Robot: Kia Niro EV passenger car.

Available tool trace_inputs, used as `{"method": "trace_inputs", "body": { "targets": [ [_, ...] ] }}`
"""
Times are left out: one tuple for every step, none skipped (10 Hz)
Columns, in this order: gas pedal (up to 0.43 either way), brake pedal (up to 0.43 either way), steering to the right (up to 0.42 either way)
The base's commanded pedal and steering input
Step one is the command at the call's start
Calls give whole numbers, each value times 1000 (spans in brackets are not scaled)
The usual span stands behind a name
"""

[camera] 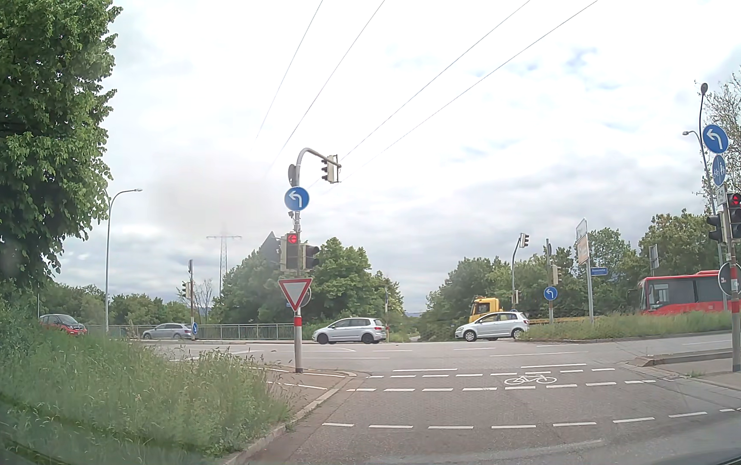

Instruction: Follow the waypoints while adhering to traffic rules and regulations

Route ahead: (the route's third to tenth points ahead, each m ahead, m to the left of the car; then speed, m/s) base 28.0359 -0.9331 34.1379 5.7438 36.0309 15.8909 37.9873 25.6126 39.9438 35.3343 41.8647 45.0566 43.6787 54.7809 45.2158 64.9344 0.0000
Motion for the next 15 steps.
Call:
{"method": "trace_inputs", "body": {
  "targets": [
    [0,244,-6],
    [0,244,-5],
    [0,244,-5],
    [0,244,-5],
    [0,244,-5],
    [0,244,-5],
    [0,244,-5],
    [0,244,-5],
    [0,244,-6],
    [0,244,-6],
    [0,244,-5],
    [0,244,-6],
    [0,244,-6],
    [0,244,-5],
    [0,244,-6]
  ]
}}
